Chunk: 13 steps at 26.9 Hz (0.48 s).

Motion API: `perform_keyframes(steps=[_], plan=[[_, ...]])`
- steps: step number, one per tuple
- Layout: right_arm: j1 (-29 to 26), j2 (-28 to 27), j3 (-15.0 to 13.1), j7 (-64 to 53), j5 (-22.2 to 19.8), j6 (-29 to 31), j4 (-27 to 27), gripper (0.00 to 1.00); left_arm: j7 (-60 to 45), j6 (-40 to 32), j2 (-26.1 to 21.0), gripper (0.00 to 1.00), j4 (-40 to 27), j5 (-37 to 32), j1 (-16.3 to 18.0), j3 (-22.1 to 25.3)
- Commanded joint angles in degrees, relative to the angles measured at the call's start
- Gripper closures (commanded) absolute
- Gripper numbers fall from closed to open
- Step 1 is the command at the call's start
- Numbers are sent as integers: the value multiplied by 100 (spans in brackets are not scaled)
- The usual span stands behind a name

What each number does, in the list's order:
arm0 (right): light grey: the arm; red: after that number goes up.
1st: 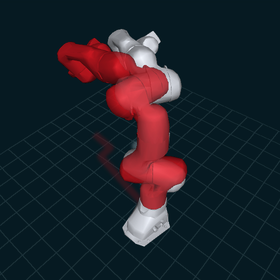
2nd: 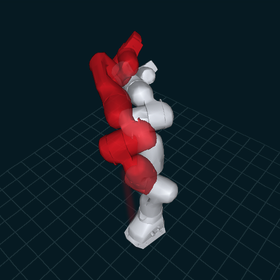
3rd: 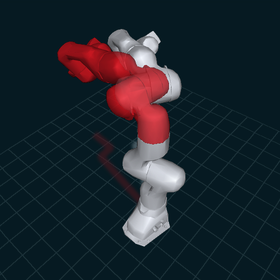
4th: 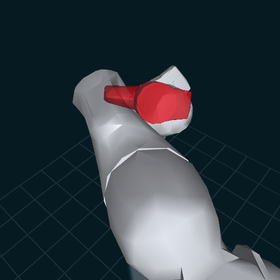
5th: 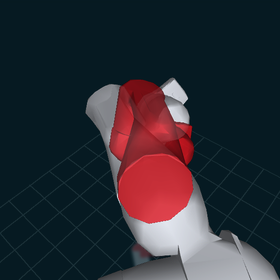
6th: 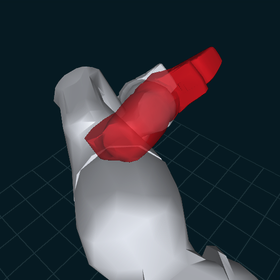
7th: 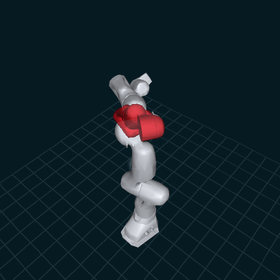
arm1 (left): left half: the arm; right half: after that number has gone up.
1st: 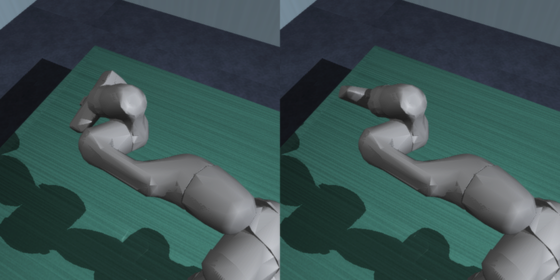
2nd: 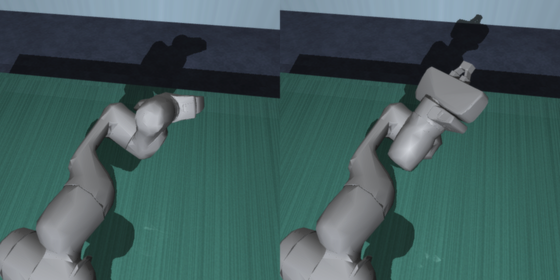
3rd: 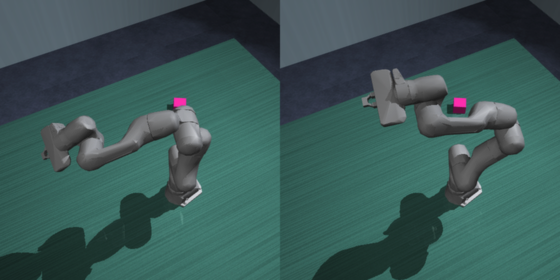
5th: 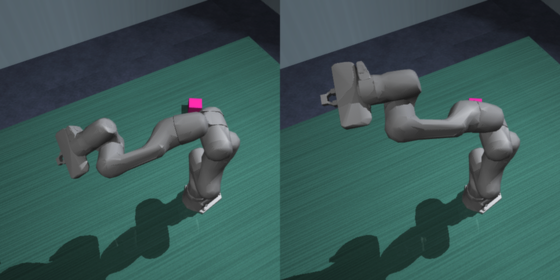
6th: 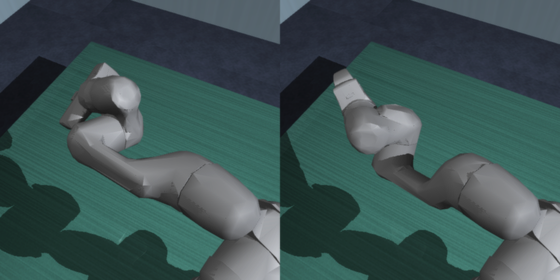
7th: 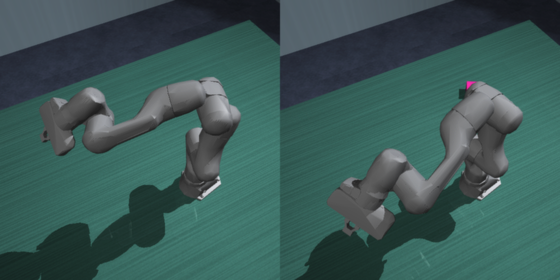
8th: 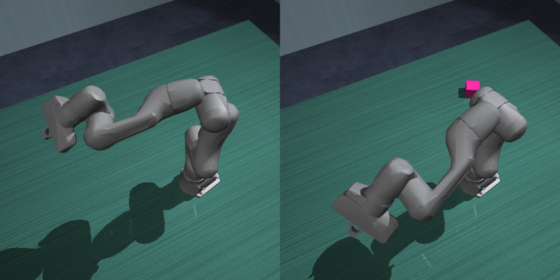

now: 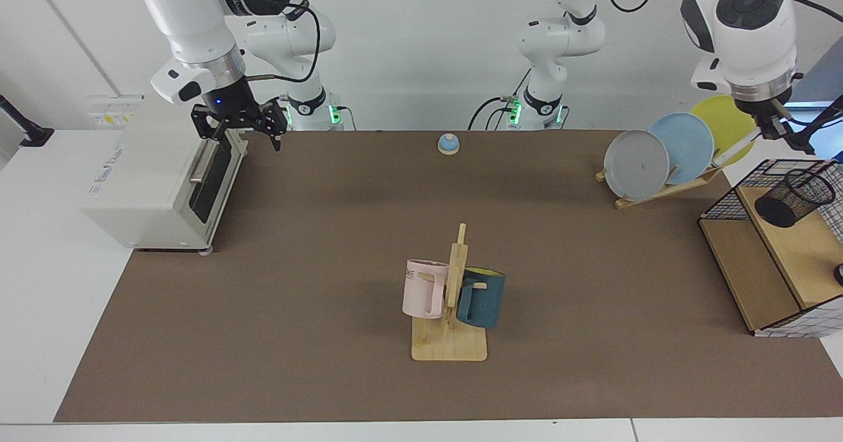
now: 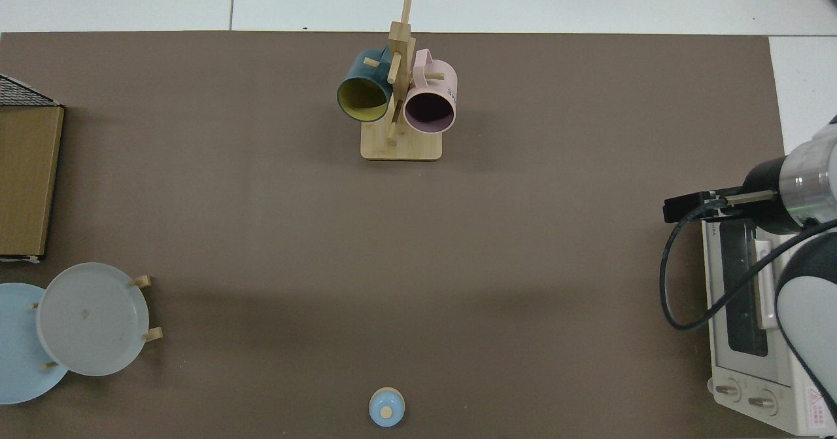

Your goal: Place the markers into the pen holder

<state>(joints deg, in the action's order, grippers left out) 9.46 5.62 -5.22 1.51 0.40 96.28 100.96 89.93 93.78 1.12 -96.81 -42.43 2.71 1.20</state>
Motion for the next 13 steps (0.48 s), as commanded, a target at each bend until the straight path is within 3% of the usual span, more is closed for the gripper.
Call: perform_keyframes(steps=[1, 13], plan=[[-50, -132, 56, -160, -75, -250, -226, 0, 51, 368, -314, 100, 435, -292, 89, 380], [-146, -35, 56, -160, -40, -303, -102, 0, 287, 1431, -569, 100, 716, -697, 554, 416]])
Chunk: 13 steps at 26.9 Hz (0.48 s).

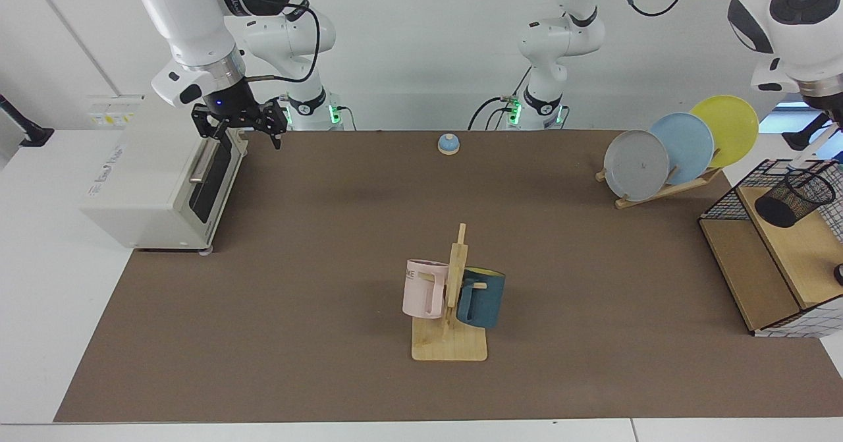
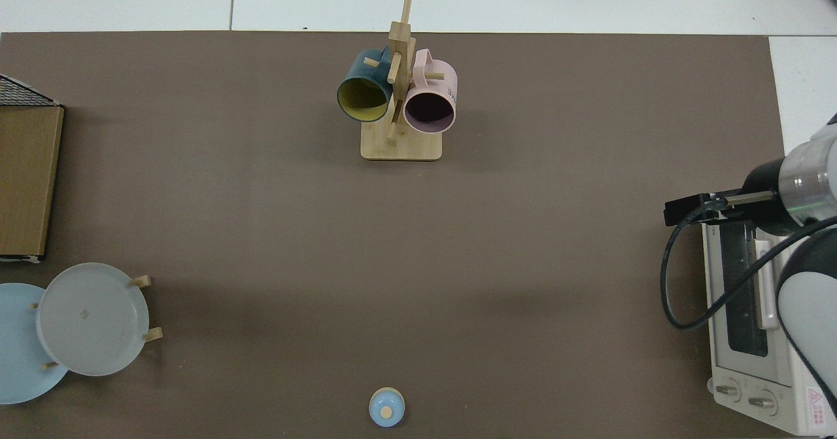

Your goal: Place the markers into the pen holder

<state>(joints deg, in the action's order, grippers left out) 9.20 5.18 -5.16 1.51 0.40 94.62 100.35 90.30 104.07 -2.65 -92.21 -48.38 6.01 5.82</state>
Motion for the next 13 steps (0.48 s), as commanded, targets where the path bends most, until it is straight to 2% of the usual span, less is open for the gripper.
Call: perform_keyframes(steps=[1, 13], plan=[[-120, 9, 50, -160, -40, -137, -41, 0, 312, 517, -209, 100, 256, -84, 286, -45], [-155, 0, 50, -160, -31, -40, -50, 0, 366, 790, -200, 100, 19, -48, 594, -37]])
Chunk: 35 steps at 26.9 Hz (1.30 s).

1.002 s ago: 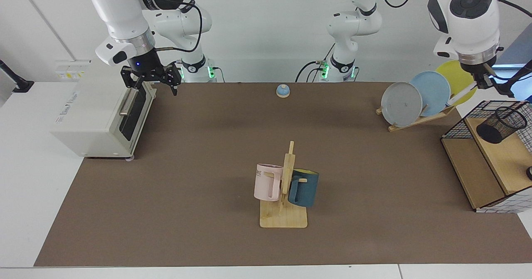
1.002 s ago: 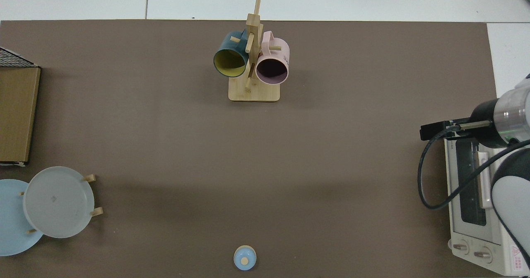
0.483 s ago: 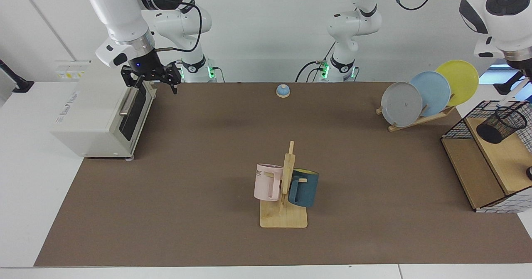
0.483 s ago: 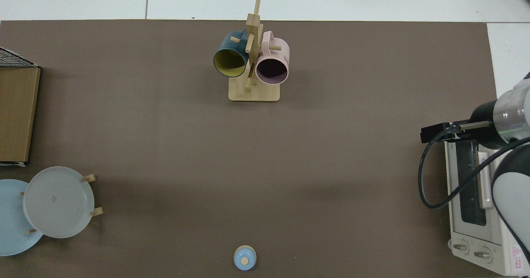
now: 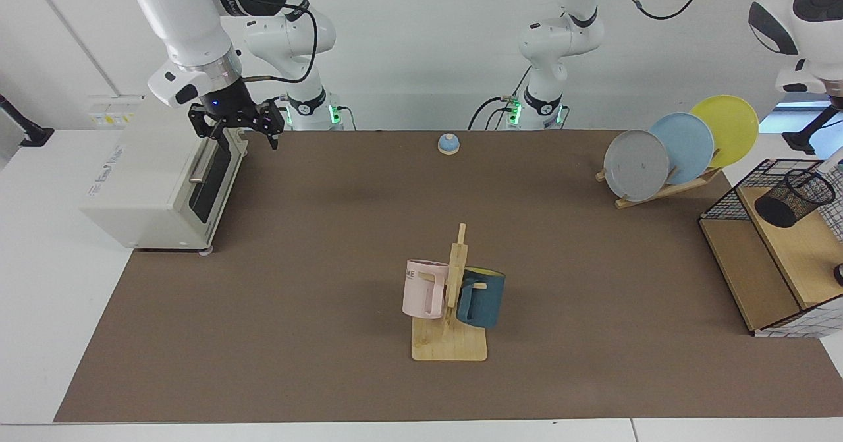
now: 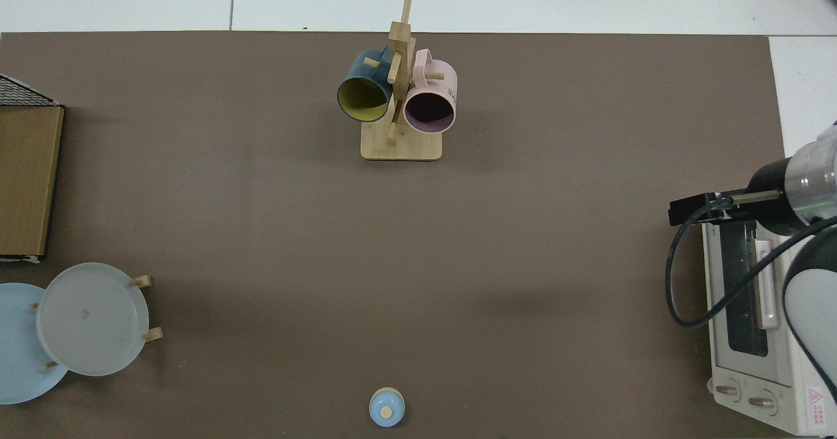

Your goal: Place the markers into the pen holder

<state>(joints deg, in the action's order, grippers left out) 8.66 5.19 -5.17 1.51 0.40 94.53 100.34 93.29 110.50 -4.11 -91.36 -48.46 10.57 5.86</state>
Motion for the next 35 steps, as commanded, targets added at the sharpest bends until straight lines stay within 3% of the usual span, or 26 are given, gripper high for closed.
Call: perform_keyframes(steps=[1, 15, 24, 25, 26, 27, 32, 35], plan=[[-102, 8, 51, -160, -31, -31, -50, 0, 76, 199, -107, 100, -66, -41, 156, -41], [-102, 9, 51, -160, -31, -31, -50, 0, 58, 920, -336, 100, -338, -181, 261, -50], [-102, 0, 51, -160, -31, -31, -50, 0, -39, 815, -521, 100, -373, -339, 402, -50], [-102, 0, 51, -160, -31, -31, -50, 0, -30, 763, -521, 86, -365, -348, 393, -50], [-102, 8, 51, -160, -31, -31, -50, 0, -21, 710, -521, 49, -356, -348, 376, -50], [-102, 9, 51, -160, -31, -31, -50, 0, -4, 692, -521, 0, -338, -340, 367, -50], [-102, 9, 51, -160, -31, -31, -41, 0, -21, 552, -529, 0, -329, -226, 244, -138], [-102, 0, 51, -160, -31, -31, -50, 0, -74, 166, -529, 0, -321, 151, -1, -129]])
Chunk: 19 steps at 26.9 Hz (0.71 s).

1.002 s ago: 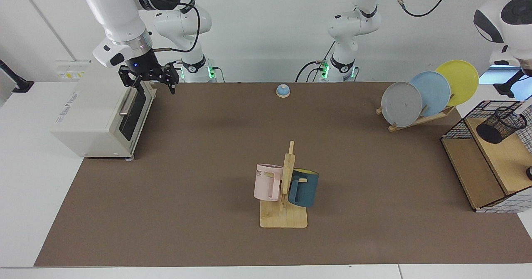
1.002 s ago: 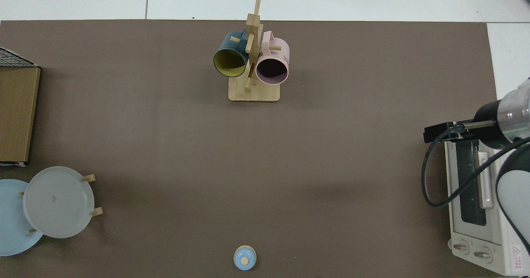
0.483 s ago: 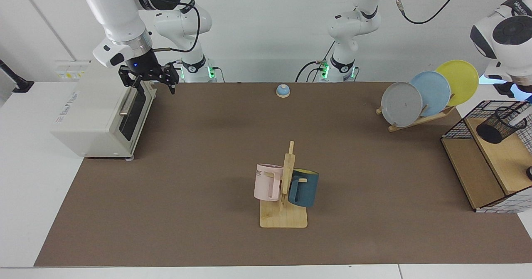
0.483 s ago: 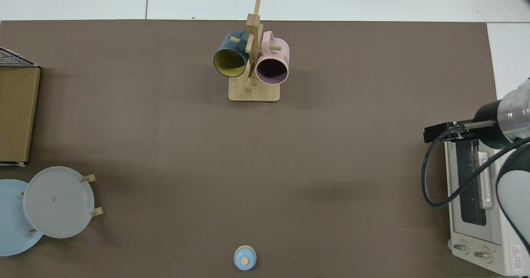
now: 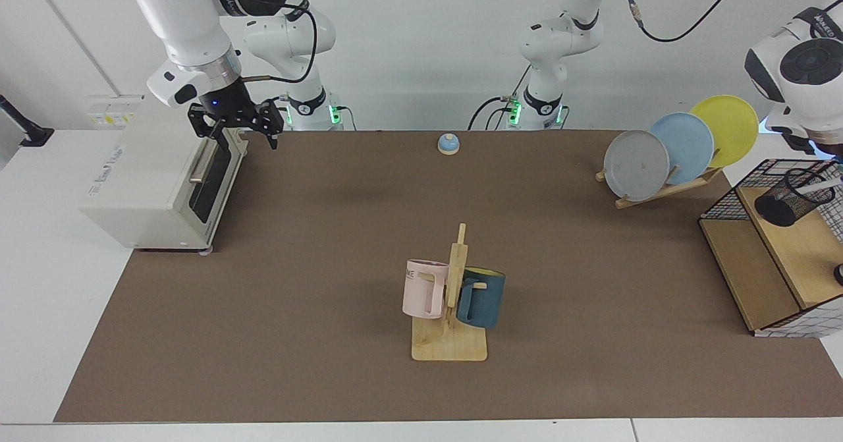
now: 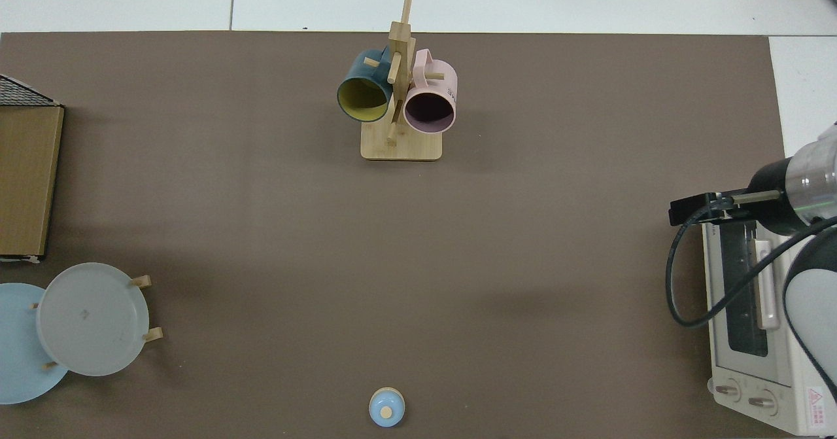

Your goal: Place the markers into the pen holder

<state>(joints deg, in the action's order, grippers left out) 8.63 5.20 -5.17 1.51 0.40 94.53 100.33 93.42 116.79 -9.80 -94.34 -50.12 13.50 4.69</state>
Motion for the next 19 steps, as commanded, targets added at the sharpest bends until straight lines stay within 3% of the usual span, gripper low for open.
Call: perform_keyframes(steps=[1, 12, 19], plan=[[-99, 7, 51, -160, -31, -31, -48, 0, -122, -595, 40, 0, -23, 476, -357, -12], [-99, 7, 51, -160, -31, -31, -48, 0, -1816, -1562, 119, 0, -155, 1767, -1016, -47], [-99, 7, 51, -160, -31, -31, -48, 0, -3767, -2310, 127, 0, -111, 2480, -1420, -91]])
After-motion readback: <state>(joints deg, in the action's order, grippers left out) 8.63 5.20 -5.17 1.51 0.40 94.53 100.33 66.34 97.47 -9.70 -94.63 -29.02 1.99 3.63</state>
